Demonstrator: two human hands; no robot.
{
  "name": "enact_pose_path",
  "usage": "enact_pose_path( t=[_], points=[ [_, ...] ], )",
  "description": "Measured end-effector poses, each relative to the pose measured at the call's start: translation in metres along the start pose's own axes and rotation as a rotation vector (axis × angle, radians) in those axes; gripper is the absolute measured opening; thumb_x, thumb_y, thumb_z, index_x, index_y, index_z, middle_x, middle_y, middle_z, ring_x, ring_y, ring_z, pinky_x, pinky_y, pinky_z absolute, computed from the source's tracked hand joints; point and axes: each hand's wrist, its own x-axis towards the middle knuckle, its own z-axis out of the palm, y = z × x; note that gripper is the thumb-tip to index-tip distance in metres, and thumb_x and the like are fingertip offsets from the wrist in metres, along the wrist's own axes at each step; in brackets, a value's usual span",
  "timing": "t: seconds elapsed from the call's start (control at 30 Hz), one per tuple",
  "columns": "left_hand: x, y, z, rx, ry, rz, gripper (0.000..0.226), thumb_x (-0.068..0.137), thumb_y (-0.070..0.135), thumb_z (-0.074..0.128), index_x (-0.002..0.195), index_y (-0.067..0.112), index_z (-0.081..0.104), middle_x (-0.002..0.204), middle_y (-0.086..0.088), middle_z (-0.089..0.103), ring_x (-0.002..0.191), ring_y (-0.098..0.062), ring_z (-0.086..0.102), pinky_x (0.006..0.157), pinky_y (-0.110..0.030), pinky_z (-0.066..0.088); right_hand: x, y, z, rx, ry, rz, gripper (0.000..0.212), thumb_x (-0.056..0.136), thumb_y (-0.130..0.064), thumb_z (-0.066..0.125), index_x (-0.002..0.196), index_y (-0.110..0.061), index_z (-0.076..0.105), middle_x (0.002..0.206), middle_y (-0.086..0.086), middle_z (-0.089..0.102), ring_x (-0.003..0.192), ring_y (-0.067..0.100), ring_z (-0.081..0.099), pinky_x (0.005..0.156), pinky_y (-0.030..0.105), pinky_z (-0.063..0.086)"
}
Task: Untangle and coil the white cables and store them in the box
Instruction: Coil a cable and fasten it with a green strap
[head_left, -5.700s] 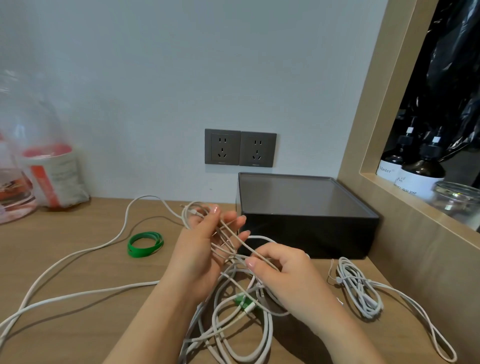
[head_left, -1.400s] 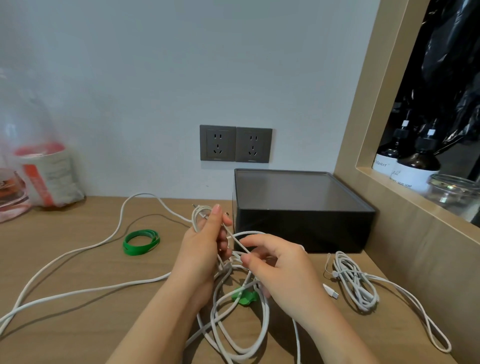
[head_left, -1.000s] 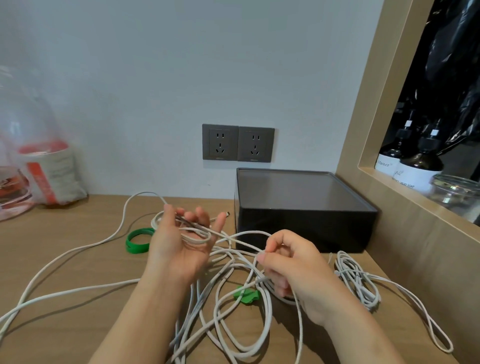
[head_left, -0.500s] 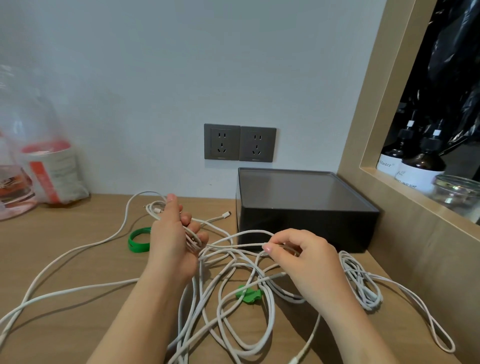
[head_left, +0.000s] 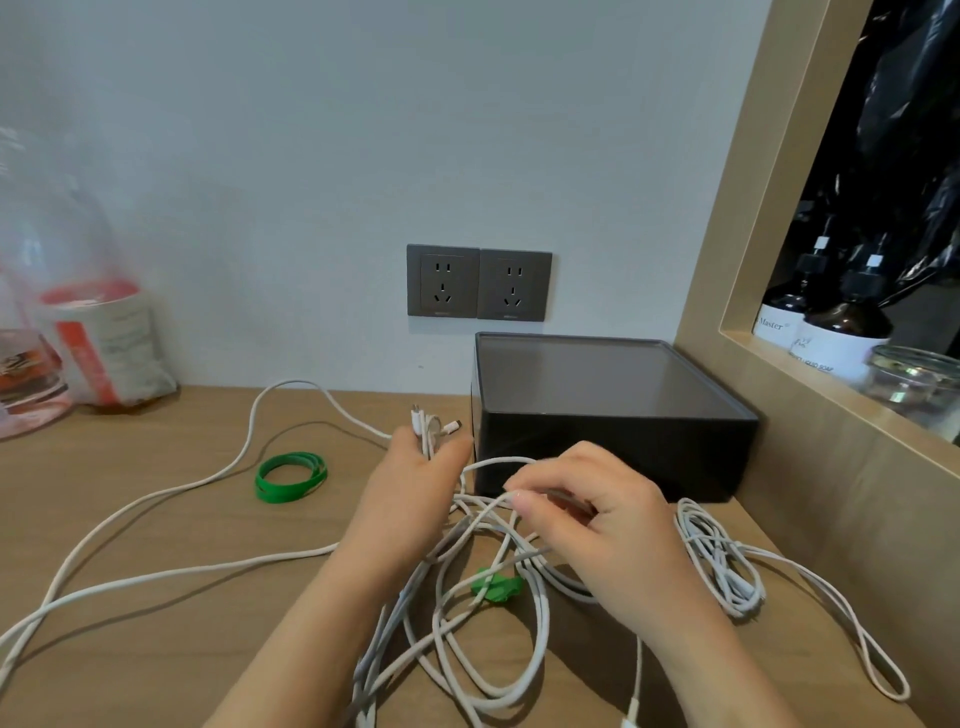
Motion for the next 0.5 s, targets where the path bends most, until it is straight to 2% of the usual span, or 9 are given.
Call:
enact_pose_path(
  t=[0.07,0.13,0.2,0.23,0.3,0.37,0.4,0.47,0.5],
  points=[
    [-0.006,-0.001,-0.001,-0.107,-0.188,-0.119,0.058,0.090,0.053,0.048,0.135,0.018,0.036,0.123,-0.018,0.054,0.092,-0.022,0.058,0.076,-0.037,0.050,0.000,0.000,0.002,-0.012,0.104,-0.020,0.006,0.077,-0.039,0.062,0.083,-0.038,0.061,0.078,-0.021,0.057,0.082,-0.002,0.057,0.067,0.006,0.045],
    [-0.009,0.000,0.000,-0.084,-0.251,-0.096,0.067,0.089,0.060,0.043,0.142,0.021,0.029,0.138,-0.008,0.045,0.117,-0.025,0.050,0.096,-0.040,0.043,-0.001,0.000,0.004,-0.044,0.145,-0.008,0.012,0.075,-0.036,0.064,0.080,-0.040,0.054,0.076,-0.020,0.056,0.081,0.000,0.057,0.066,0.006,0.045],
    [-0.006,0.000,0.006,-0.048,-0.264,-0.052,0.071,0.089,0.065,0.035,0.145,0.022,0.024,0.142,0.002,0.038,0.127,-0.021,0.041,0.100,-0.038,0.035,-0.001,0.002,0.007,-0.110,0.177,-0.041,0.010,0.075,-0.034,0.065,0.078,-0.035,0.055,0.074,-0.020,0.055,0.080,0.001,0.056,0.066,0.007,0.046],
    [-0.006,0.002,0.007,-0.044,-0.236,-0.060,0.068,0.090,0.065,0.032,0.143,0.022,0.027,0.139,0.004,0.038,0.127,-0.021,0.041,0.102,-0.038,0.033,-0.001,0.004,0.008,-0.130,0.185,-0.053,0.010,0.075,-0.034,0.065,0.078,-0.033,0.056,0.073,-0.020,0.055,0.079,0.002,0.057,0.066,0.008,0.047],
    [-0.004,-0.005,-0.001,-0.139,-0.205,-0.065,0.061,0.089,0.066,0.035,0.127,0.019,0.046,0.134,-0.001,0.047,0.117,-0.024,0.046,0.106,-0.040,0.035,-0.002,0.006,0.010,-0.150,0.207,-0.054,0.012,0.074,-0.037,0.066,0.076,-0.031,0.056,0.068,-0.020,0.053,0.075,0.004,0.057,0.064,0.011,0.048],
    [0.009,-0.019,0.004,-0.125,-0.319,-0.059,0.068,0.066,0.085,0.041,0.100,0.029,0.055,0.114,0.000,0.058,0.106,-0.022,0.051,0.103,-0.044,0.039,-0.002,0.006,0.009,-0.196,0.249,-0.033,0.025,0.073,-0.051,0.066,0.072,-0.031,0.052,0.059,-0.019,0.048,0.067,0.004,0.056,0.057,0.013,0.048],
    [0.009,-0.020,0.005,-0.094,-0.348,-0.060,0.066,0.063,0.088,0.042,0.094,0.031,0.054,0.110,0.004,0.058,0.103,-0.019,0.052,0.100,-0.042,0.041,-0.002,0.005,0.008,-0.218,0.271,-0.008,0.035,0.072,-0.062,0.064,0.069,-0.031,0.049,0.056,-0.019,0.045,0.062,0.005,0.055,0.052,0.015,0.048],
    [0.000,-0.002,0.004,0.042,-0.419,-0.054,0.048,0.078,0.069,0.048,0.097,0.025,0.053,0.119,0.006,0.058,0.101,-0.014,0.052,0.094,-0.035,0.045,-0.002,0.004,0.005,-0.257,0.296,0.068,0.043,0.064,-0.074,0.050,0.065,-0.031,0.044,0.052,-0.015,0.045,0.052,0.010,0.052,0.043,0.016,0.044],
    [0.001,0.001,0.006,0.112,-0.472,-0.028,0.046,0.076,0.060,0.056,0.106,0.026,0.052,0.120,0.007,0.059,0.103,-0.012,0.055,0.091,-0.032,0.046,-0.002,0.005,0.003,-0.272,0.297,0.100,0.043,0.061,-0.075,0.046,0.064,-0.032,0.043,0.052,-0.014,0.045,0.050,0.009,0.051,0.043,0.016,0.043]
  ],
)
